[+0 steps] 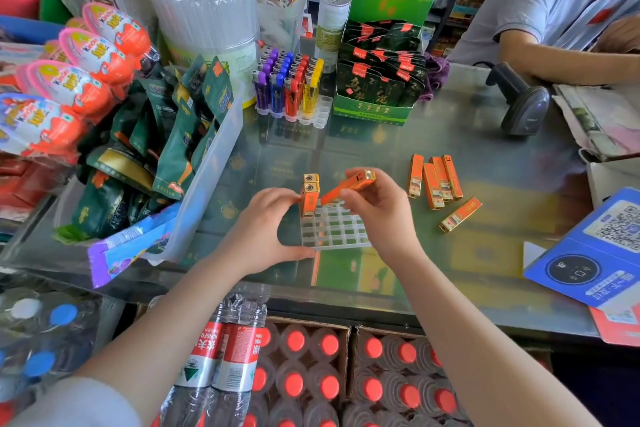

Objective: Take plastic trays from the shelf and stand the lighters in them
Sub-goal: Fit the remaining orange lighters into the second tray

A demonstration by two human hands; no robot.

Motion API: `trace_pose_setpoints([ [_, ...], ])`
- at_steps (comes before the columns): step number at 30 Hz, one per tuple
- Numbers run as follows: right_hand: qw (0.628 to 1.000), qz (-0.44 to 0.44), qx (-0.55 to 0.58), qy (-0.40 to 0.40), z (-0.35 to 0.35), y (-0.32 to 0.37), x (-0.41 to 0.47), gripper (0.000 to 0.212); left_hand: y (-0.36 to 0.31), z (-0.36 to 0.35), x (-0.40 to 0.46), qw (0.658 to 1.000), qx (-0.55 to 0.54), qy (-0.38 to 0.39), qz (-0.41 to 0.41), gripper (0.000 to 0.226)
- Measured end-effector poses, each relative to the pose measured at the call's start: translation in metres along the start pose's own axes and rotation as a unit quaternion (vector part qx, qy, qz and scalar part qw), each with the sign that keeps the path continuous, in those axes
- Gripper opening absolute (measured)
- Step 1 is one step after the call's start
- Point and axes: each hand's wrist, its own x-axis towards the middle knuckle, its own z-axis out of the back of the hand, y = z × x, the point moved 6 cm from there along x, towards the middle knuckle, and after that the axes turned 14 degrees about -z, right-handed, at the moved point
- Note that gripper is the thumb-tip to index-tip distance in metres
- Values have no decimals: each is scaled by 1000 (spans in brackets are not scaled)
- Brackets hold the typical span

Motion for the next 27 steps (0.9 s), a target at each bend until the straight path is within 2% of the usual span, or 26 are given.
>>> trace_pose_setpoints([
  [5,998,-15,-55,13,-10,-3,3,11,-1,1,0,1000,0,5,7,81],
  [11,979,19,-194,59,-12,11,12,3,-2,1,0,1000,1,9,6,80],
  [17,925,103,-347,117,-32,28,18,16,-3,2,1,1000,9,14,1,77],
  [23,918,124,-365,96,-31,25,18,18,-4,3,3,1000,11,15,3,77],
  [26,898,91,-415,109,-33,12,18,25,-5,3,4,1000,2,21,9,78],
  [27,909,60,-395,115,-26,7,19,33,-5,3,4,1000,-2,22,9,79],
])
